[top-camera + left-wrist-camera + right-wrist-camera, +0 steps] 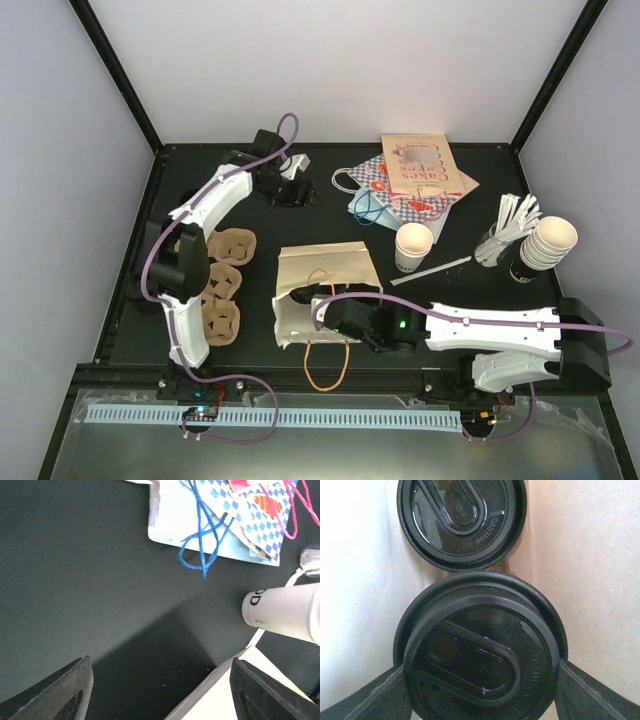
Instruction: Pack the takeout coffee
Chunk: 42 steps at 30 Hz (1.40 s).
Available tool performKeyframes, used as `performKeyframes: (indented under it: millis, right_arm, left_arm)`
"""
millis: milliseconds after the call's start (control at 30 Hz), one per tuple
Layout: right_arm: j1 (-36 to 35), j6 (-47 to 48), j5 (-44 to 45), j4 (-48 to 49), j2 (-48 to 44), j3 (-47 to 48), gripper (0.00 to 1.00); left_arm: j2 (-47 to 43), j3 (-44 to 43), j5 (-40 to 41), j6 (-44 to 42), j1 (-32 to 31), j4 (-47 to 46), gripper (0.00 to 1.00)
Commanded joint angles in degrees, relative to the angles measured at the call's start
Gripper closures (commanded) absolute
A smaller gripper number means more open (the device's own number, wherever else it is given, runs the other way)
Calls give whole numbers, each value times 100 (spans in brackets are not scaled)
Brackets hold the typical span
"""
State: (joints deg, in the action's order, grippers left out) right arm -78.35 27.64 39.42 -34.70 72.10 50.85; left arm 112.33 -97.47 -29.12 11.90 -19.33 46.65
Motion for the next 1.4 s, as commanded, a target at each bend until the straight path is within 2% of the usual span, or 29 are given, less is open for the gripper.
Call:
performKeyframes:
  millis: [0,100,300,567,867,1367]
  right_arm:
    - [44,32,-87,131,41,-145,31]
    - [40,19,-112,188,65,-188,31]
    - [39,5,-141,261,166,-180,31]
    - [44,-47,-97,200,37,-264,31]
    - [57,-90,-102,242,-67,-361,31]
    - [102,-57,28,169,-51,-334,32]
  left_arm:
    - [19,-81,-448,211,-114,-195,24]
    - [16,141,-664,305,-115,-330,29]
    - [-134,773,-979,476,-115,-948,31]
    - [181,757,-1258,498,-123,-1110,35]
    - [593,574,-1697,561,-203,-1190,45]
    - [877,715,-1961,610,-369,-1433,50]
